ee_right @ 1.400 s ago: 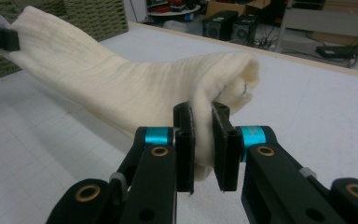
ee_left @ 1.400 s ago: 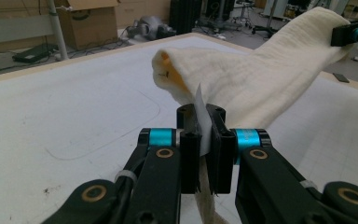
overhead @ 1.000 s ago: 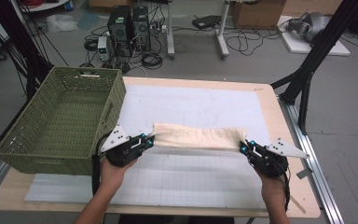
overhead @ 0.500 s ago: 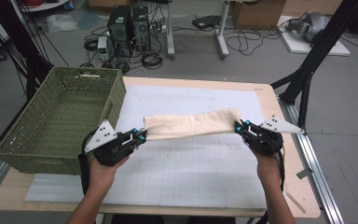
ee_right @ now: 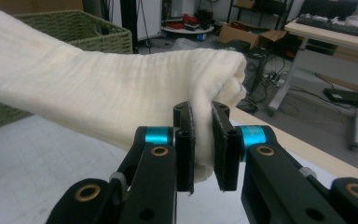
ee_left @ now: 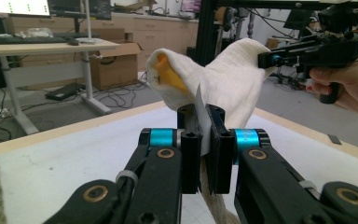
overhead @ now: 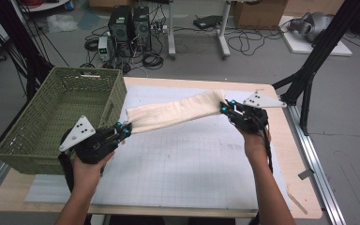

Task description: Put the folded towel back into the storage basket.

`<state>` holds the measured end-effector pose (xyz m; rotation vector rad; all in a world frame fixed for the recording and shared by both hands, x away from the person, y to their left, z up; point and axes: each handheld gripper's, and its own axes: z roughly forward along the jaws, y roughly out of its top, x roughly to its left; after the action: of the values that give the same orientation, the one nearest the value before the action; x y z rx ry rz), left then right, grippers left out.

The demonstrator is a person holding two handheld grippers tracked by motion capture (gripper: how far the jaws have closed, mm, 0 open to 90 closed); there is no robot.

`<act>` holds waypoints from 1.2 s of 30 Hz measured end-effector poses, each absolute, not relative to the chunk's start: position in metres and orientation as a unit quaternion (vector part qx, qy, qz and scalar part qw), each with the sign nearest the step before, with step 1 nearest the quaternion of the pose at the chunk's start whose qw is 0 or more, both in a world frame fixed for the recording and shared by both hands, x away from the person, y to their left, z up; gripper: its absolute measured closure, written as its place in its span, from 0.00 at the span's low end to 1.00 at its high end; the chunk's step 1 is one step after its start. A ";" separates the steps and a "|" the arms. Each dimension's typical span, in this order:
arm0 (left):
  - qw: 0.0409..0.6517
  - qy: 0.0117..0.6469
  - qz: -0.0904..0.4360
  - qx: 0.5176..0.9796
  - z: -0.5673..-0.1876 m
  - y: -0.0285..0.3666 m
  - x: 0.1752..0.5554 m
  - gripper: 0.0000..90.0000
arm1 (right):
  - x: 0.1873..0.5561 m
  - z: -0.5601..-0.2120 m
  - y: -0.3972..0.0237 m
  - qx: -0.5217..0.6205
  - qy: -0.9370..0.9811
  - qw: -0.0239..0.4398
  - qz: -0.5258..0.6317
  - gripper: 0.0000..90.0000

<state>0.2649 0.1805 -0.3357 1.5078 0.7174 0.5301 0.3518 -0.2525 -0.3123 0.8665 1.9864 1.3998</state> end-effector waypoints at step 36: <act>0.644 0.368 0.280 0.610 -0.326 0.254 0.232 0.95 | 0.432 -0.270 -0.122 0.256 0.770 0.262 0.522 0.90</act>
<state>0.2323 0.2540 -0.3258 1.3902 0.8375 0.6370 0.4324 -0.1216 -0.2702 0.6938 2.0848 1.4126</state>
